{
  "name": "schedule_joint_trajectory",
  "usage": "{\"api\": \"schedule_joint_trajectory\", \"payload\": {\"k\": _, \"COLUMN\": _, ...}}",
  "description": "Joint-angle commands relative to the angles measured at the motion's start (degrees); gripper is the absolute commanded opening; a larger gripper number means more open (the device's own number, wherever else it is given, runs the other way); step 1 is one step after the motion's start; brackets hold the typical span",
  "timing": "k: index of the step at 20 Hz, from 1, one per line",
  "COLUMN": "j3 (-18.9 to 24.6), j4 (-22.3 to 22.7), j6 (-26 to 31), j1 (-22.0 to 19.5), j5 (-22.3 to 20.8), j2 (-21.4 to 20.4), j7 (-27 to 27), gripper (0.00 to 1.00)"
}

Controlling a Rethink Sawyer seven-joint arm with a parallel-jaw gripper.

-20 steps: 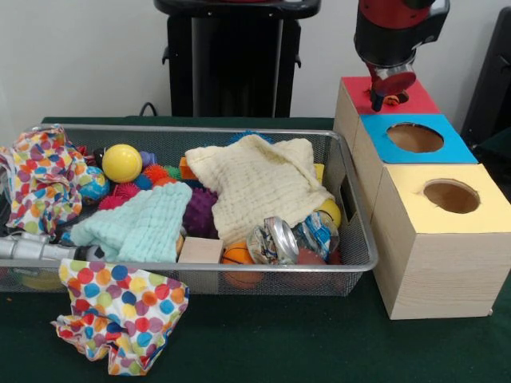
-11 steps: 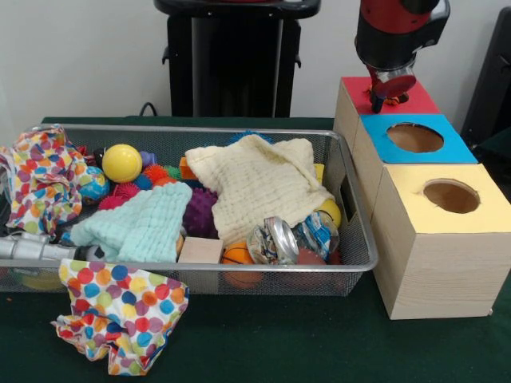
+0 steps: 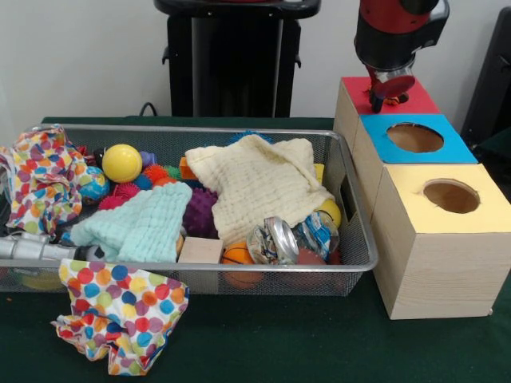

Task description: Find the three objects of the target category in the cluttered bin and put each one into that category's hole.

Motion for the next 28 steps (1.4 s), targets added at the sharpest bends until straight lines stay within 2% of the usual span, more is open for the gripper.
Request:
{"api": "schedule_joint_trajectory", "payload": {"k": 1, "j3": 4.6, "j4": 6.0, "j6": -5.0, "j1": 0.9, "j5": 1.9, "j2": 6.4, "j7": 12.7, "gripper": 0.00}}
{"api": "schedule_joint_trajectory", "payload": {"k": 11, "j3": 3.7, "j4": 6.9, "j6": -3.1, "j1": 3.2, "j5": 3.8, "j2": 5.6, "j7": 15.6, "gripper": 0.00}}
{"api": "schedule_joint_trajectory", "payload": {"k": 18, "j3": 2.2, "j4": 6.5, "j6": -1.3, "j1": 4.2, "j5": 3.0, "j2": 5.0, "j7": 15.4, "gripper": 0.00}}
{"api": "schedule_joint_trajectory", "payload": {"k": 22, "j3": 2.3, "j4": 7.0, "j6": -2.4, "j1": 4.6, "j5": 3.6, "j2": 5.5, "j7": 15.0, "gripper": 0.00}}
{"api": "schedule_joint_trajectory", "payload": {"k": 28, "j3": 3.6, "j4": 8.6, "j6": -9.1, "j1": 4.8, "j5": 5.8, "j2": 8.9, "j7": 13.9, "gripper": 0.00}}
